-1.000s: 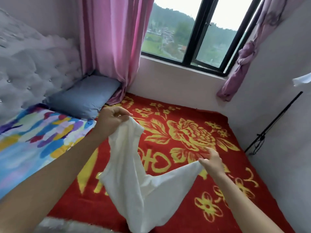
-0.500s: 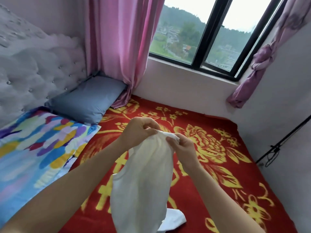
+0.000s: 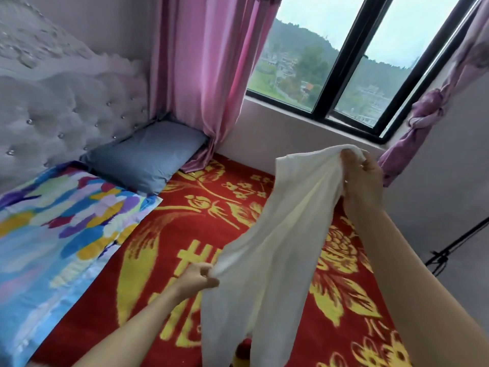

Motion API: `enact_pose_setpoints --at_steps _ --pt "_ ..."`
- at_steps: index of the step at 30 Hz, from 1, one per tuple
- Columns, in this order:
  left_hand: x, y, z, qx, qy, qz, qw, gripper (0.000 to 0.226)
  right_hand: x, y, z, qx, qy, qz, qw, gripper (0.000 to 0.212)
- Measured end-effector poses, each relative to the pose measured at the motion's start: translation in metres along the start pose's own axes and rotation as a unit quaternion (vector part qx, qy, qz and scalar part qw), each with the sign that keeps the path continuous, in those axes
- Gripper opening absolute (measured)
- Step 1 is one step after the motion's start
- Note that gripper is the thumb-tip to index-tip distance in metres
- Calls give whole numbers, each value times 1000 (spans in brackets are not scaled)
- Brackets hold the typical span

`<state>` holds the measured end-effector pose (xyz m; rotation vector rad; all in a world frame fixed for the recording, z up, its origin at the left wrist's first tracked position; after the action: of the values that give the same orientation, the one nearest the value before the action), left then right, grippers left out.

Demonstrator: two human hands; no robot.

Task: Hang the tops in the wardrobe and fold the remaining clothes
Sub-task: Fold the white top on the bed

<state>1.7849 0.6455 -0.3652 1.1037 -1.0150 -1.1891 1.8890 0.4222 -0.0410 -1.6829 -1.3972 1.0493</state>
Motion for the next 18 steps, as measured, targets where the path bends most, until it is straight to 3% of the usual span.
enact_pose_setpoints --at_steps 2,5,10,13,15,18 --pt "-12 6 3 0 24 107 994 23 -34 21 -16 36 53 -12 998 18" --pt "-30 41 10 16 63 207 976 4 -81 56 -26 81 108 56 989 21" --pt "-81 122 28 118 165 143 969 4 -124 109 -21 129 124 47 983 36" --pt "-89 163 36 180 176 152 956 22 -133 118 -10 126 148 43 980 30" --pt "-85 175 38 190 160 162 955 29 -135 129 -3 130 146 56 979 29" --pt "-83 161 35 158 150 145 965 18 -134 167 15 176 107 109 973 27"
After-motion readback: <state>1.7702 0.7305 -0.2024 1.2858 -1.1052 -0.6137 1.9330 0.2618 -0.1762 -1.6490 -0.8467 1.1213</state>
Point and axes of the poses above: each hand's wrist, its own z-axis away from the middle knuckle, its own x-axis out of the palm, y = z × x, the point moved 9 cm from there along -z, towards the middle knuckle, and after that the axes turned 10 degrees about z, right-handed, at the moved point
